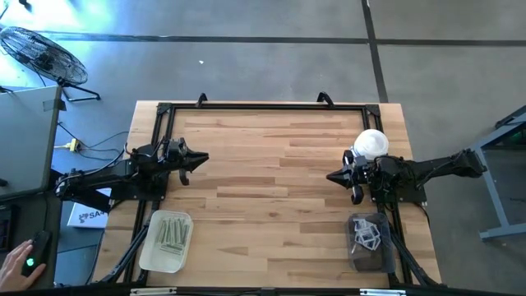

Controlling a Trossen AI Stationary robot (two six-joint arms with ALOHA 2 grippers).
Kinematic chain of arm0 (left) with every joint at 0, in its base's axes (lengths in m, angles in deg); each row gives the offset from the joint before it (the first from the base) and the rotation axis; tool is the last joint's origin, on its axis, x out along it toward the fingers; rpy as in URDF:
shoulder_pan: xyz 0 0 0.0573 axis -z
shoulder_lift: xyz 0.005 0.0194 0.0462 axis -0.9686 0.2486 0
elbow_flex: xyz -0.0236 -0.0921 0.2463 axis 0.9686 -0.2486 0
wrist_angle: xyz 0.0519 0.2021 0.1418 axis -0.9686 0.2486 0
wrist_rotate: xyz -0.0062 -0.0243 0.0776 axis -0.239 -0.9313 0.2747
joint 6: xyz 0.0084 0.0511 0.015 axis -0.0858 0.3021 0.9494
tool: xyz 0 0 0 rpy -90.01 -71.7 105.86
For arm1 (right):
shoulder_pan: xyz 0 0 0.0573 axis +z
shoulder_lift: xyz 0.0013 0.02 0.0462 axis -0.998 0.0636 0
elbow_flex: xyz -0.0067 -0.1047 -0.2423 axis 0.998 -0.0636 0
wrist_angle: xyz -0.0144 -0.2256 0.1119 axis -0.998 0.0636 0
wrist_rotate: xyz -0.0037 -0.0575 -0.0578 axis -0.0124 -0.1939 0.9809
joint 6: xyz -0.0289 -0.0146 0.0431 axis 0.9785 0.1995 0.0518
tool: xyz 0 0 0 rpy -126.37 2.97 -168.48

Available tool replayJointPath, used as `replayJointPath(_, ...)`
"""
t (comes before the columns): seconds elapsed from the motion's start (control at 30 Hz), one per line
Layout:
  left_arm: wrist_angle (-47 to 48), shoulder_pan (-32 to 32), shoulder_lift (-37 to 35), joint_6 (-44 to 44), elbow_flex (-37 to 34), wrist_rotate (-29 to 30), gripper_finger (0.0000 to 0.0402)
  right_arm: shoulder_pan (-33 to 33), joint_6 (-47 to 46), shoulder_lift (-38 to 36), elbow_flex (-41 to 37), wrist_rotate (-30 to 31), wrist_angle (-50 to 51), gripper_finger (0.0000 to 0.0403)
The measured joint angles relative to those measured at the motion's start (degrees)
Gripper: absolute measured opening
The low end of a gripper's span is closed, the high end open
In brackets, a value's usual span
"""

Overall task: Pick & Place First Aid Supplies
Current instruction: Return to Home Position

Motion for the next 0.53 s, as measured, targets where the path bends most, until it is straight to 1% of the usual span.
replayJointPath(0.53,0.0,0.0,0.0,0.0,0.0,0.0,0.0060,0.0,0.0,0.0,0.0,0.0,0.0,0.0005)
